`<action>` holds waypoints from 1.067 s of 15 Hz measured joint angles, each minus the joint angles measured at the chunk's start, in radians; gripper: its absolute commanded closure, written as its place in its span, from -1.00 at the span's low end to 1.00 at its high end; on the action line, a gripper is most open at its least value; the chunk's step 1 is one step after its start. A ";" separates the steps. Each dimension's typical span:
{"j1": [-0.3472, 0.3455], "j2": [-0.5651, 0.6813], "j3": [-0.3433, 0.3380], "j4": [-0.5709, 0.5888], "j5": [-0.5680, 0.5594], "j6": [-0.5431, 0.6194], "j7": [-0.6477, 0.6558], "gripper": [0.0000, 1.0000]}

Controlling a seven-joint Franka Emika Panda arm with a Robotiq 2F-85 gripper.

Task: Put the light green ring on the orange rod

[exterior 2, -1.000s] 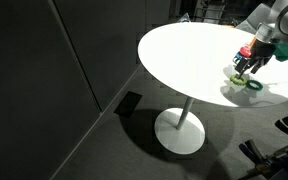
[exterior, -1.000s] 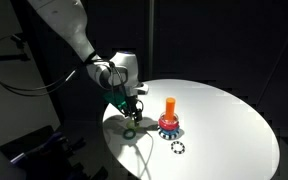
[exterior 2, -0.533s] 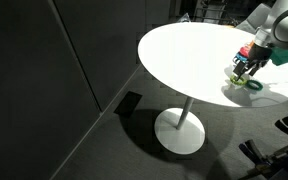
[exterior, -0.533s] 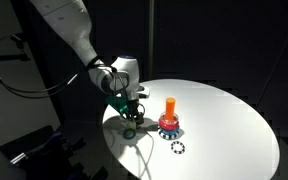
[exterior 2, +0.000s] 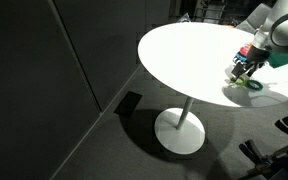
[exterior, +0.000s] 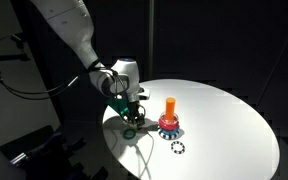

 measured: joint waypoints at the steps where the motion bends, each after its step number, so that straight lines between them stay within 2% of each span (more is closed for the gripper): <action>1: 0.000 0.003 0.001 0.000 0.000 0.005 0.000 -1.00; 4: -0.003 0.009 0.003 0.001 0.001 0.013 0.000 -1.00; 5: -0.004 0.011 0.004 0.001 0.001 0.014 -0.001 -0.50; 6: -0.004 0.012 0.005 0.002 0.001 0.015 -0.001 -0.46; 9: -0.005 0.015 0.008 0.005 0.002 0.015 -0.001 0.01; 16: -0.010 -0.001 -0.004 0.022 0.002 0.007 0.001 0.02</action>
